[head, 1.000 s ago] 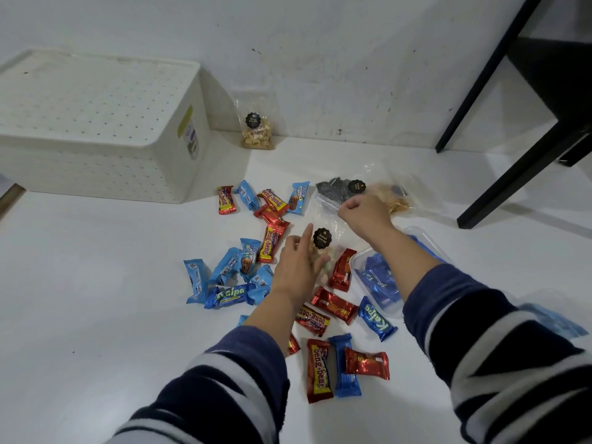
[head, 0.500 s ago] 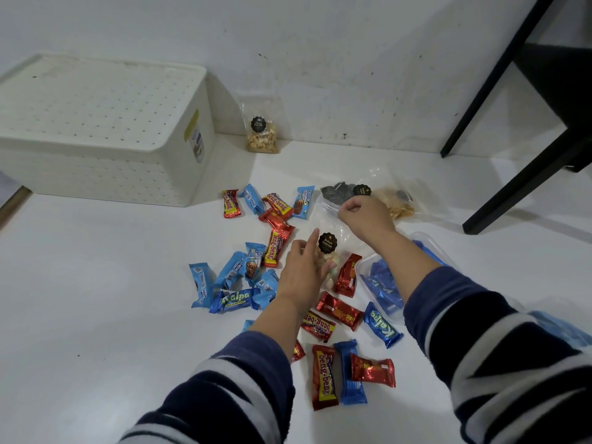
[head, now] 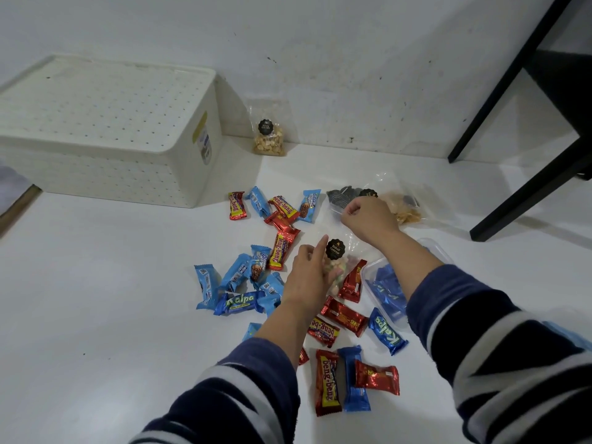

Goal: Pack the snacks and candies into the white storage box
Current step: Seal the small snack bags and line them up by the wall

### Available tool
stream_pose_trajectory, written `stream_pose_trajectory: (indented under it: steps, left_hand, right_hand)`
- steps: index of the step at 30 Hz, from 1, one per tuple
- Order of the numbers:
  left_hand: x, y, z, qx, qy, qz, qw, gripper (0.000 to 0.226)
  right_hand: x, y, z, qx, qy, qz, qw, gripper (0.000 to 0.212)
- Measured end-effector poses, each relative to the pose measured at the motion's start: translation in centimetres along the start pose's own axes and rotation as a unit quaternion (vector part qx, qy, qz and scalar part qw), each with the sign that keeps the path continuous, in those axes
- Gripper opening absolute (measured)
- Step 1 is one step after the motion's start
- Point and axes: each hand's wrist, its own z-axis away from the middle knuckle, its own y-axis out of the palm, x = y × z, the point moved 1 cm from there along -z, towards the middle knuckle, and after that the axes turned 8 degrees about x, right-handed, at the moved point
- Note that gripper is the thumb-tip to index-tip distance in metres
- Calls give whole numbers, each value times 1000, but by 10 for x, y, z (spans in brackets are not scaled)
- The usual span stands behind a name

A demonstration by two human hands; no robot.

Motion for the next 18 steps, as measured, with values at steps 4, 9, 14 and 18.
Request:
stream_pose_trajectory:
  steps: [4, 9, 14, 18]
  left_hand:
    - [-1, 1, -1, 4, -3, 5, 1000, 69]
    - [0, 2, 1, 4, -2, 3, 1000, 68]
    - [0, 3, -1, 4, -6, 1, 1000, 68]
    - [0, 4, 0, 7, -9, 3, 1000, 69]
  right_hand:
    - [4, 2, -2, 11, -8, -5, 1000, 5]
    - [7, 1, -2, 12, -9, -13, 1000, 14]
    - [11, 3, -2, 20, -4, -32, 999, 6]
    - [14, 4, -3, 5, -10, -26, 1000, 13]
